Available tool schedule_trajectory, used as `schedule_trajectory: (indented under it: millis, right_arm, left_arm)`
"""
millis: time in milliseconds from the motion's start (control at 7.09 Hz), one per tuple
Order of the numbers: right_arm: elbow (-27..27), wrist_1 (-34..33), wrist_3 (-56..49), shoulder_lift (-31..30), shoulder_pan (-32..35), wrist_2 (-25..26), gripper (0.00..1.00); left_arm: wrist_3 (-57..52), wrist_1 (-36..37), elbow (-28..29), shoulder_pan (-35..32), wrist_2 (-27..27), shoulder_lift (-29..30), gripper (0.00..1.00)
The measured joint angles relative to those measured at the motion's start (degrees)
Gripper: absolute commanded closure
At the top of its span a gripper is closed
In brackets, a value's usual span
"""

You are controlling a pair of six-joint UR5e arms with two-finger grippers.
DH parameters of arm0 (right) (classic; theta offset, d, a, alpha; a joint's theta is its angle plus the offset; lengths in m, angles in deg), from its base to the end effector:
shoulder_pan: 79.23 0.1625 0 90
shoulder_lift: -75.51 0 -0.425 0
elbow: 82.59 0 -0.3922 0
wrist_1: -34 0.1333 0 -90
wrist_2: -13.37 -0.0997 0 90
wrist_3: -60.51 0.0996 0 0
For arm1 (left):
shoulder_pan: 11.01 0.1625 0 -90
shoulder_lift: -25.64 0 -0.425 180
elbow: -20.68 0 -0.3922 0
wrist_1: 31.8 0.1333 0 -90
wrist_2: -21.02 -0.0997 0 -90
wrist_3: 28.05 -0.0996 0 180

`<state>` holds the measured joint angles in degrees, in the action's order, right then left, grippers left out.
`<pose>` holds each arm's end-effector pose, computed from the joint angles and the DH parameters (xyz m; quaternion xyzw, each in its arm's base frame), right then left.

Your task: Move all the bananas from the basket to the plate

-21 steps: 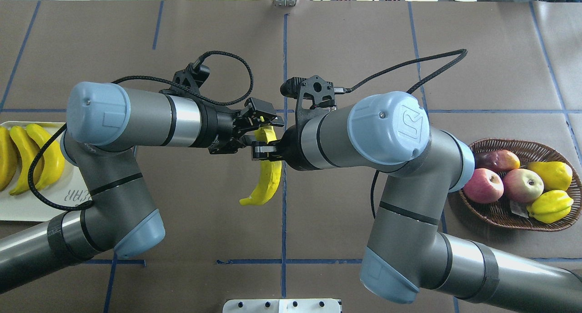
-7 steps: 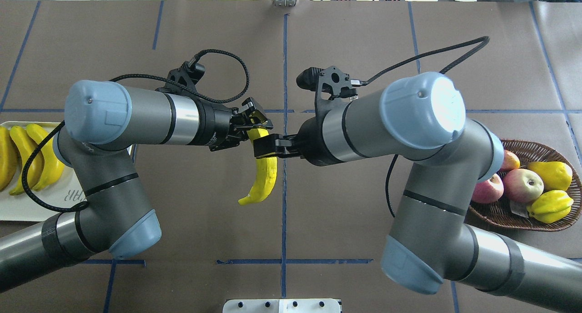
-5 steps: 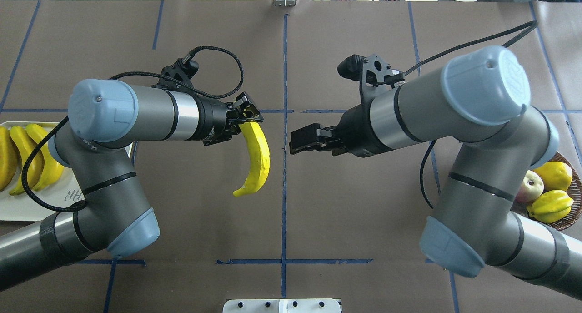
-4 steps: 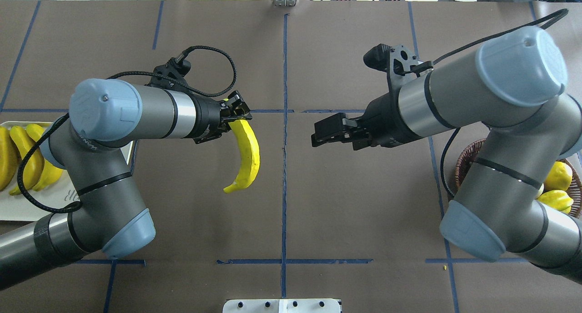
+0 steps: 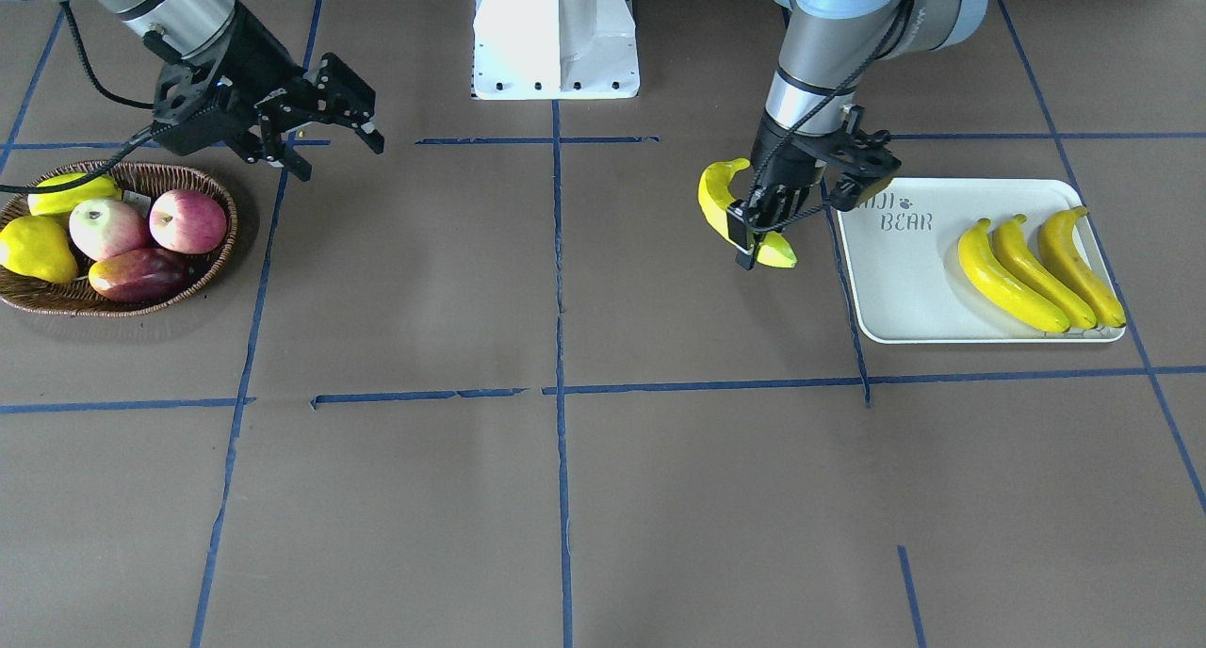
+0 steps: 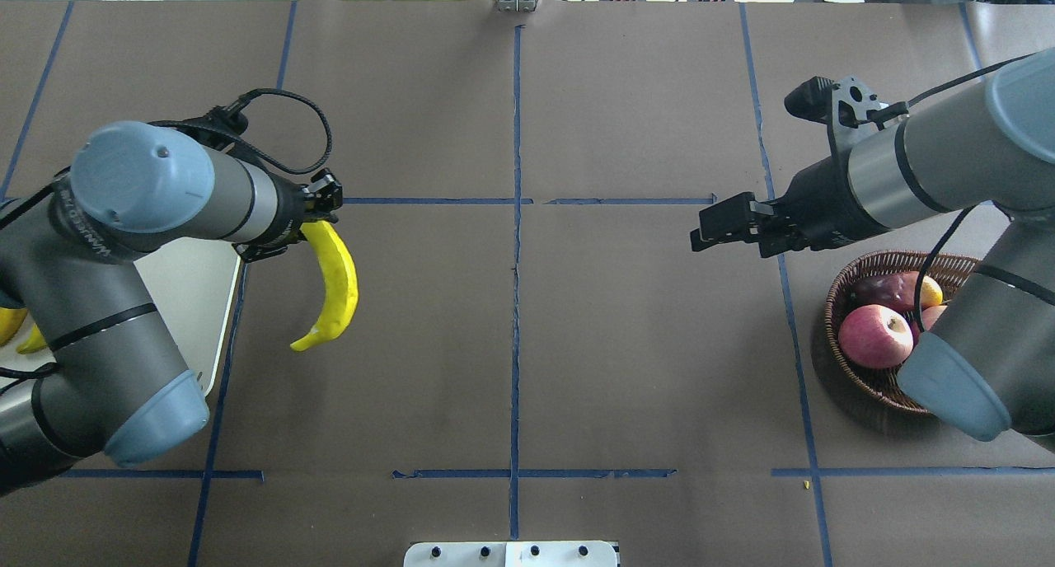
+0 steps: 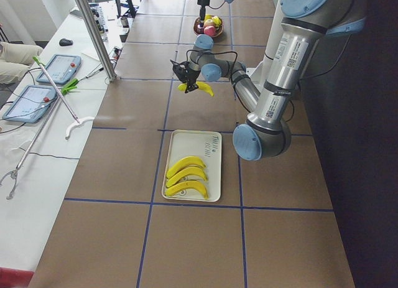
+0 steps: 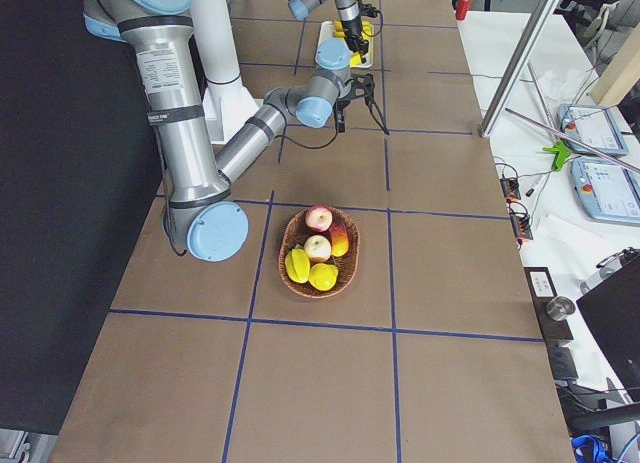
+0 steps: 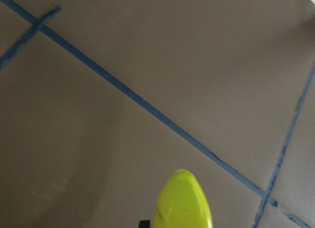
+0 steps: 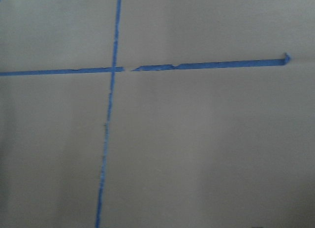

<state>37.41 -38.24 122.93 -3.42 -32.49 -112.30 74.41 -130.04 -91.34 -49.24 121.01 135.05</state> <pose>-0.2866 -0.4143 0.2785 0.0698 -0.5338 -0.0103 0.8427 0.3796 -0.4467 0.2913 0.0163 0.4255 -0.3540 0.8327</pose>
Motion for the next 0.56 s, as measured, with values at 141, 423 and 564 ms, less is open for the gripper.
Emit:
schedule_trajectory:
  millis: [141,423,564]
  right_arm:
    - [-0.2,0.0,-6.5,-3.9,1.9,-0.1,0.0]
    - [-0.5,-3.8,-22.0,-9.4,6.0,-0.2,0.0]
    - [-0.5,-8.6,-31.4,-10.2,8.3,-0.3,0.0]
  left_arm:
    - [-3.3,0.5,-1.7,-1.9,1.6,-4.5,1.0]
    - [-8.8,-0.4,-2.5,-5.4,3.6,-12.0,1.0]
    - [-11.1,-2.2,-2.3,-6.3,3.8,-15.1,1.0]
